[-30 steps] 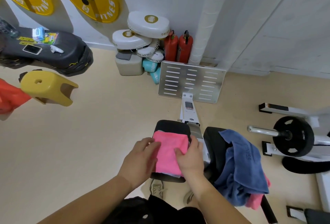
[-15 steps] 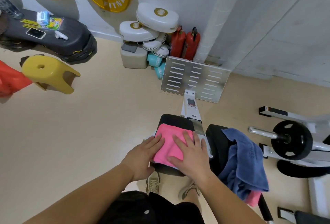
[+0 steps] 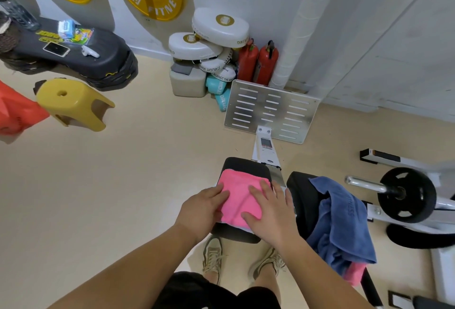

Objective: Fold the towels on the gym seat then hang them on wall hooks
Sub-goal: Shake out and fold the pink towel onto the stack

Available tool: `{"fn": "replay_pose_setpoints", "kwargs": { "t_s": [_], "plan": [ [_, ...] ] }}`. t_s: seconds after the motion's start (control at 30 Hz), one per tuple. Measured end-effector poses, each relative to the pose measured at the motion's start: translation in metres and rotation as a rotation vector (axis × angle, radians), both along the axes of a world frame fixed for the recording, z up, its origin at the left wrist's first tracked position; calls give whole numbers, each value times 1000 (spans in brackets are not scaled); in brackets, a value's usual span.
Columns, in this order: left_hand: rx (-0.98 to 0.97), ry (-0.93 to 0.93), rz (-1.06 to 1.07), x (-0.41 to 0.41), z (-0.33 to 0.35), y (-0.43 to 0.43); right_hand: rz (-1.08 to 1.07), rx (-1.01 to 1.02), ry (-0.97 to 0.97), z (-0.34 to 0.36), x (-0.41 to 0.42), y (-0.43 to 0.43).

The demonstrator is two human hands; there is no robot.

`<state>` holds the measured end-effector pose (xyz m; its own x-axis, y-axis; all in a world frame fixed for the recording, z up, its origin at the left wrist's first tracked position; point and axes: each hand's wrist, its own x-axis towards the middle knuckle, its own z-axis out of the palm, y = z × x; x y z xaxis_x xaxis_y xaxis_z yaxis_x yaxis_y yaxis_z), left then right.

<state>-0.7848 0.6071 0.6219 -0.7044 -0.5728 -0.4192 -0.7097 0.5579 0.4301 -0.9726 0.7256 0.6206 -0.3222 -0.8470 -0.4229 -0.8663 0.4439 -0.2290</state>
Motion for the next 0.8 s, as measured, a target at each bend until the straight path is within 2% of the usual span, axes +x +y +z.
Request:
{"fn": "replay_pose_setpoints", "kwargs": {
  "t_s": [0.07,0.3,0.4,0.53,0.6,0.7,0.8],
  "plan": [
    [-12,-28,5,-6,-1,1,-19,-34,48,-2,-2,10],
    [-104,-186,-118,-8,14,5,-50,43,-42,5,-1,6],
    [-198,45,-170,-3,27,15,-103,-29,-85,22,-3,9],
    [-250,183,-216,-24,41,34,-197,-187,-114,43,-23,34],
    [-203,214,-208,-47,47,50,-269,-199,-142,50,-39,52],
    [-22,263,-152,-89,56,77,-382,-233,-89,56,-71,90],
    [148,209,-132,-133,57,111,-432,-121,7,53,-106,137]
  ]
}}
